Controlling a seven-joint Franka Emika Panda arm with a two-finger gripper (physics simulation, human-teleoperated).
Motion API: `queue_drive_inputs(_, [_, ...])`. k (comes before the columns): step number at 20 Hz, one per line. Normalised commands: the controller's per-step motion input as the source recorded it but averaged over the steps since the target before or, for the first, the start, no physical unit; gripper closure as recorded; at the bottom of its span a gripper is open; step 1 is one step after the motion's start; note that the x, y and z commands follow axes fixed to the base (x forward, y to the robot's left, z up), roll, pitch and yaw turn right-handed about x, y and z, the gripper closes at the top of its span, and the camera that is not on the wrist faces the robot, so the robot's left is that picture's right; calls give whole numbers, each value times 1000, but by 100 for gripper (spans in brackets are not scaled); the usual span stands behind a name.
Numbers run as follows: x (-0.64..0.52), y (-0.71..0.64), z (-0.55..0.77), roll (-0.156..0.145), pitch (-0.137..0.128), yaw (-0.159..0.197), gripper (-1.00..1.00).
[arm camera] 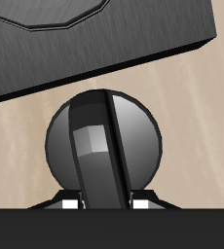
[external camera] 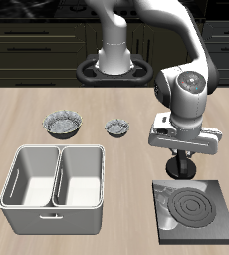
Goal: Turn off the flat stove and place the largest bowl on it
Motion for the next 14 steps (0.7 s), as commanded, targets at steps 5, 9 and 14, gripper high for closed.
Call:
queue_drive_inputs(5, [-17,16,48,-2,-29,-23,100])
queue_drive_inputs(9, [-8,7,6,22,-3,-23,100])
queue_drive_inputs(14, [-21,58,37,14,-12,-5,100])
